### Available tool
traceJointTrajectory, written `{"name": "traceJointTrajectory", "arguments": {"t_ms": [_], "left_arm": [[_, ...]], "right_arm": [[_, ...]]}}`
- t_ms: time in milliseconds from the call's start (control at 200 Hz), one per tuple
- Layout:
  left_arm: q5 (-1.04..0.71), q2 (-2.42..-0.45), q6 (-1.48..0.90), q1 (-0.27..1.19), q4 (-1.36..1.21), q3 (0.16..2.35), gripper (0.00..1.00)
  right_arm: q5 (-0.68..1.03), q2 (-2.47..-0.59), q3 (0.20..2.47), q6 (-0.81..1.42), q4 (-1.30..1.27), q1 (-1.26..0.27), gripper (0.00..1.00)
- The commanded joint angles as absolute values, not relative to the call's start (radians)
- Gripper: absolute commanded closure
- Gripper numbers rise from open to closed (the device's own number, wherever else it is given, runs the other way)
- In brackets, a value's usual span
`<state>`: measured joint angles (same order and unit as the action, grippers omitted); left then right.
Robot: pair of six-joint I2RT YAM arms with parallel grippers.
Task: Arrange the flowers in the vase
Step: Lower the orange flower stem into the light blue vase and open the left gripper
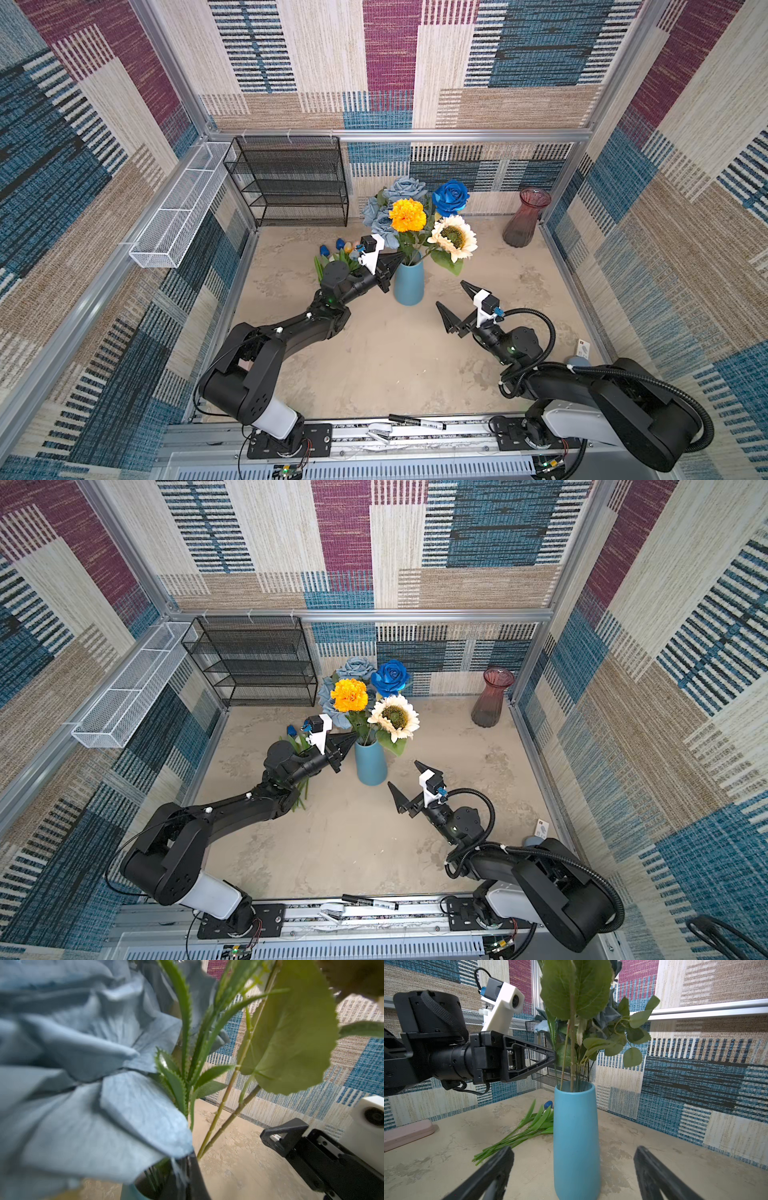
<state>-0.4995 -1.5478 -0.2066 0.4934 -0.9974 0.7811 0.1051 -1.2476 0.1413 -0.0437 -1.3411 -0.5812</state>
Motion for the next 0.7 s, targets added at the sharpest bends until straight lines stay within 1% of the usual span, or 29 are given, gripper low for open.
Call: {"name": "traceJointTrajectory", "arguments": {"t_ms": [0, 55, 235, 346, 456, 691], "left_arm": [[-0.492, -1.533, -0.179, 0.495, -0.992, 0.785, 0.98], [-0.491, -1.528, -0.177, 0.497, -0.989, 0.791, 0.91], [-0.509, -1.513, -0.166, 0.495, -0.935, 0.823, 0.78], [-0.51, -1.486, -0.138, 0.495, -0.841, 0.852, 0.78], [-0.504, -1.449, -0.108, 0.496, -0.759, 0.862, 0.74], [-0.476, -1.339, -0.064, 0.495, -0.67, 0.829, 0.73]], "right_arm": [[0.11, -1.252, 0.15, -0.042, -1.382, -0.581, 0.06], [0.112, -1.254, 0.15, -0.041, -1.381, -0.58, 0.06], [0.11, -1.253, 0.152, -0.044, -1.376, -0.581, 0.06], [0.11, -1.252, 0.153, -0.046, -1.373, -0.581, 0.06], [0.113, -1.256, 0.164, -0.046, -1.355, -0.581, 0.06], [0.131, -1.291, 0.225, -0.046, -1.277, -0.58, 0.04]]}}
